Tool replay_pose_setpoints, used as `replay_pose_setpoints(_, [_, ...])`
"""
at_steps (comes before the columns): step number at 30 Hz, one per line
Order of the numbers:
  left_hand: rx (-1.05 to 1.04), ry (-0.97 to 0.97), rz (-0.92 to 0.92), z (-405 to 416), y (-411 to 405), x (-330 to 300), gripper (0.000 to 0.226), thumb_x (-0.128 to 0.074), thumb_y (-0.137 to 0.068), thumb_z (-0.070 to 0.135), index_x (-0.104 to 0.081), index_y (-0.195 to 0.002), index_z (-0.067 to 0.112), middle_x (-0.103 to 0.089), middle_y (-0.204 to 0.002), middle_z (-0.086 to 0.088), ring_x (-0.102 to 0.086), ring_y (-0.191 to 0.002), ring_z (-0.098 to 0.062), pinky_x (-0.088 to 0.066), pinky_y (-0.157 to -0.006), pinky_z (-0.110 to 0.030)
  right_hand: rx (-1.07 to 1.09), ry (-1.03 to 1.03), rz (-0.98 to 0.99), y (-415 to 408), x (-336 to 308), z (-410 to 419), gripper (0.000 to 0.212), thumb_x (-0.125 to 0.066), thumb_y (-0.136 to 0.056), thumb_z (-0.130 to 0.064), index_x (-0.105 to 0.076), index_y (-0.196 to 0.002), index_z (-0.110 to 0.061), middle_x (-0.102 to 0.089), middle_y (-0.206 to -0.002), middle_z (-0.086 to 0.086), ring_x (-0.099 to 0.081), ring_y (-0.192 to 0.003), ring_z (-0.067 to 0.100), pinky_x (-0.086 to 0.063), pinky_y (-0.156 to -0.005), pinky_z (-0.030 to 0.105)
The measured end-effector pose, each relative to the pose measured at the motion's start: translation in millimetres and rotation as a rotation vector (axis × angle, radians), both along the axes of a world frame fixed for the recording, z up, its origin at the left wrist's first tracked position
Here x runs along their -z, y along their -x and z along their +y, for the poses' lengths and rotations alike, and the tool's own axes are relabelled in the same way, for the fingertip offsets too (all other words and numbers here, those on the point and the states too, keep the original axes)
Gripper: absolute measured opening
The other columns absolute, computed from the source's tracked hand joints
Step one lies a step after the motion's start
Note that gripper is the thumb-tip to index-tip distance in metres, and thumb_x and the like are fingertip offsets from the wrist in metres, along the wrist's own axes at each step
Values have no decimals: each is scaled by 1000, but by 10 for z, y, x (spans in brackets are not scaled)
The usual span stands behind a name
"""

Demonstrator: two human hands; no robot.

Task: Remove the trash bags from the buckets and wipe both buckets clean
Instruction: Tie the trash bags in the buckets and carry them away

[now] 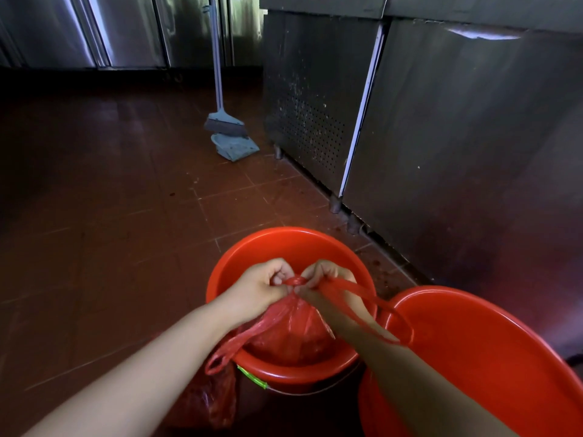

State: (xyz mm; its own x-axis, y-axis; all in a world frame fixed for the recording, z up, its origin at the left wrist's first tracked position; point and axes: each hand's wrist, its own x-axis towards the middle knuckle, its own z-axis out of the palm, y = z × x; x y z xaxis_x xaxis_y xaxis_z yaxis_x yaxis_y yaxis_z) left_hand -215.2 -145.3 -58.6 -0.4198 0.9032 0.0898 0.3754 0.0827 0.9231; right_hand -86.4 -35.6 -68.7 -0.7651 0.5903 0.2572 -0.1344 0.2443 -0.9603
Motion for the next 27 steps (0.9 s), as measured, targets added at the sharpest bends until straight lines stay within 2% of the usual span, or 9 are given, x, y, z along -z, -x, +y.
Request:
replay_pose_setpoints(3, [-55, -35, 63, 9, 22, -13, 33, -59, -77, -14, -56, -74, 19, -47, -70, 0, -44, -68, -9, -37, -65, -22, 156, -186, 88, 58, 66, -69, 23, -72, -69, 11, -56, -63, -5, -65, -74, 6, -62, -70, 19, -50, -70, 50])
replay_pose_setpoints(6, [-93, -44, 129, 26, 35, 5, 33, -61, -77, -11, -56, -73, 21, -48, -71, -1, -46, -69, -11, -39, -67, -26, 303, -252, 128, 107, 112, -176, 39, -72, -66, 13, -56, -67, -21, -66, -74, -1, -62, -75, 25, -44, -73, 58])
replay_pose_setpoints(10, [-131, -58, 137, 60, 2, 4, 37, -61, -76, -9, -54, -69, 26, -48, -69, 3, -44, -65, -9, -36, -62, -22, 513, -560, 112, 120, 115, -235, 31, -69, -68, -4, -49, -74, -26, -65, -74, -8, -52, -84, -7, -42, -70, 39])
replay_pose_setpoints(12, [-123, -52, 140, 64, -31, -14, 37, -63, -76, -8, -53, -69, 27, -48, -68, 5, -43, -63, -8, -35, -59, -20, 580, -749, 55, 131, 100, -175, 29, -70, -66, -7, -49, -74, -27, -63, -71, -8, -53, -77, -2, -36, -69, 33])
replay_pose_setpoints(14, [-117, -36, 169, 65, -61, -18, 36, -66, -77, -5, -53, -70, 28, -48, -68, 7, -43, -62, -5, -35, -59, -18, 633, -881, -8, 136, 99, -103, 7, -62, -74, -18, -56, -73, -18, -62, -69, -3, -52, -69, 13, -33, -66, 32])
replay_pose_setpoints(15, [-118, -27, 169, 66, -71, -20, 35, -66, -78, -4, -53, -71, 28, -48, -68, 7, -43, -62, -4, -35, -59, -16, 647, -914, -21, 132, 108, -91, 8, -56, -78, -22, -57, -74, -14, -61, -69, 0, -49, -69, 15, -33, -65, 32])
replay_pose_setpoints(19, [-74, -38, -141, 85, -123, -55, 18, -55, -91, 2, -59, -94, 20, -55, -77, 5, -48, -69, -1, -38, -67, -11, 600, -867, -24, 59, 103, -67, 20, -52, -82, -26, -59, -75, -8, -58, -71, 5, -55, -64, 23, -45, -59, 37])
replay_pose_setpoints(23, [9, 103, -400, 89, -78, -54, 22, -50, -96, 9, -68, -101, 21, -67, -89, -2, -57, -81, -10, -45, -81, -25, 554, -831, -142, 1, 59, -60, 36, -49, -82, -43, -58, -70, -10, -60, -70, 2, -58, -60, 22, -47, -47, 36])
replay_pose_setpoints(27, [35, 204, -383, 91, 24, -61, 18, -57, -90, 3, -69, -89, 16, -64, -72, 6, -56, -62, 0, -44, -59, -14, 284, -583, -116, -61, 76, -11, 35, -52, -82, -41, -59, -78, -8, -66, -77, 1, -63, -71, 21, -50, -59, 44])
